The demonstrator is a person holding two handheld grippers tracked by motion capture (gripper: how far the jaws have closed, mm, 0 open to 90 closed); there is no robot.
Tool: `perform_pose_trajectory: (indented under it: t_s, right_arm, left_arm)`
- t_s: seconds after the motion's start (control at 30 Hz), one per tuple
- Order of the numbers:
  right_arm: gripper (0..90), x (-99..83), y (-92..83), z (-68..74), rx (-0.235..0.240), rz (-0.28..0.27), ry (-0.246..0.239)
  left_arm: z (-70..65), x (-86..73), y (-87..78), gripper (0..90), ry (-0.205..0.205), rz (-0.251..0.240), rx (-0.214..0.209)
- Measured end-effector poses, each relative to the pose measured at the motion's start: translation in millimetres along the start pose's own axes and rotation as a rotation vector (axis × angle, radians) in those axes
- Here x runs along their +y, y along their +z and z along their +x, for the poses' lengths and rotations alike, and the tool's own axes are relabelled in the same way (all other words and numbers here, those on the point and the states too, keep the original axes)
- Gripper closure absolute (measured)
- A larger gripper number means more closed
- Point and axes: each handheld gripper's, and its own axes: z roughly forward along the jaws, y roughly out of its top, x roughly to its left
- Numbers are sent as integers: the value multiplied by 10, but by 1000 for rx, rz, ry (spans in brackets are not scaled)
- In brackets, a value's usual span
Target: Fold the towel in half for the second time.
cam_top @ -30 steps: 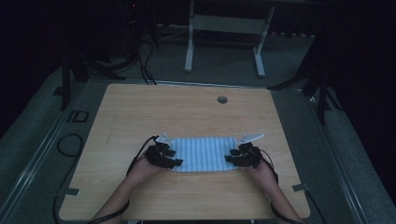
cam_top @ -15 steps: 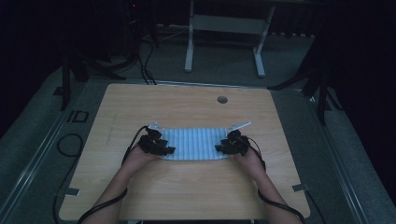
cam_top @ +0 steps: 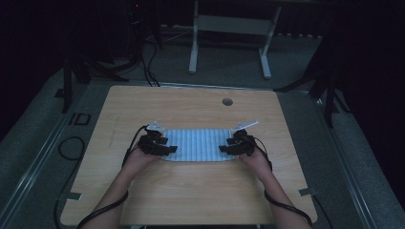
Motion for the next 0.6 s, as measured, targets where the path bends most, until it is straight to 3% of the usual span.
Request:
perform_pose_trajectory:
  t_s: [0.07,0.13,0.2,0.27,0.43,0.6]
  right_arm:
    - [325,0,-51,15,45,-15,-1]
    - [232,-19,-91,31,37,-32,-9]
    - [140,-50,-129,31,54,-40,-23]
    - [145,-69,-148,25,52,-53,-12]
    - [116,-195,-227,28,1,-96,-35]
    - [116,-351,-355,-1,-37,-121,-40]
  left_arm:
    - [-18,-34,-54,246,-3,-19,-18]
    - [-44,-77,-93,226,-2,-31,-13]
    - [-76,-121,-118,150,1,-32,5]
    - [-107,-161,-135,130,6,-39,7]
    - [-184,-278,-178,45,13,-37,-11]
    - [-215,-437,-279,25,30,-37,29]
